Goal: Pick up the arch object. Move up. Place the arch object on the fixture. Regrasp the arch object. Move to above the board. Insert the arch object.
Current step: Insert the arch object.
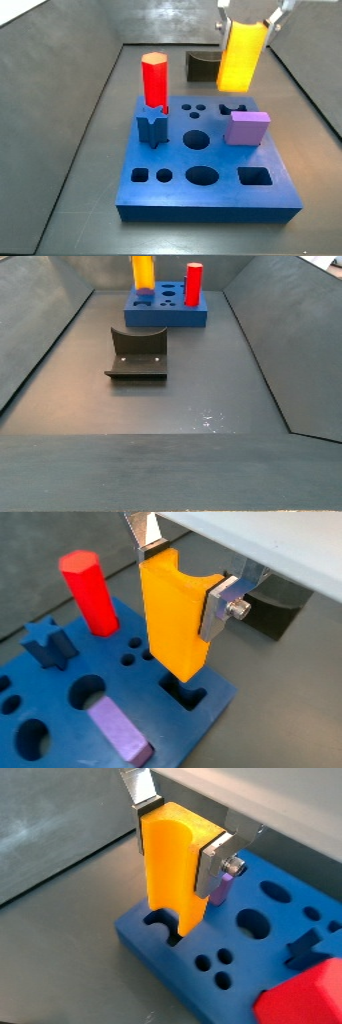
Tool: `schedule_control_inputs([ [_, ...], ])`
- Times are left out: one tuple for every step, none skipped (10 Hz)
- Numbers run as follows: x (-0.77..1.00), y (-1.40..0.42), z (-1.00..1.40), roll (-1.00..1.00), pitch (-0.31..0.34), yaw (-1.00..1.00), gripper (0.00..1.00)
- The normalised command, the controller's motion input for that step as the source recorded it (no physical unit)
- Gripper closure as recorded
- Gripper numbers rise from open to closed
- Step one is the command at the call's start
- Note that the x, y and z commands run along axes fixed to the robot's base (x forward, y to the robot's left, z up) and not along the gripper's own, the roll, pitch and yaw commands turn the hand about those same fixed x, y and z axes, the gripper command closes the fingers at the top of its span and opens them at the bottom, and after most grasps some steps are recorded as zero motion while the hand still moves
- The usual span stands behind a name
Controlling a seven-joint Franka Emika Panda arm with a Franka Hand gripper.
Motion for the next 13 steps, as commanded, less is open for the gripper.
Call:
schedule_control_inputs([
  [1.0,0.11,-0.27,0.17,0.027,0.0,1.0],
  [1.0,0.0,-0.38,0.09,0.011,0.0,1.0],
  [0.95,-0.34,-0.36,0.08,0.0,-0.02,1.0],
  [0.38,-0.47,-0.17,0.15,0.007,-0.07,1.0],
  [0.1,-0.18,-0.05,0.1,0.031,0.0,1.0],
  [0.0,0.01,0.0,0.03,-0.001,0.07,1.0],
  [0.05,0.08,-0.11,0.1,0.0,0.11,1.0],
  [0.0,0.0,-0.27,0.14,-0.026,0.37,1.0],
  [0.0,0.0,-0.38,0.12,-0.017,0.41,1.0],
  [-0.07,0.0,-0.32,0.07,0.0,0.17,1.0],
  [-0.18,0.0,-0.11,0.02,0.0,0.02,1.0],
  [-0.17,0.0,0.0,0.01,0.0,-0.04,1.0],
  [-0.24,0.0,0.0,0.01,0.0,-0.19,1.0],
])
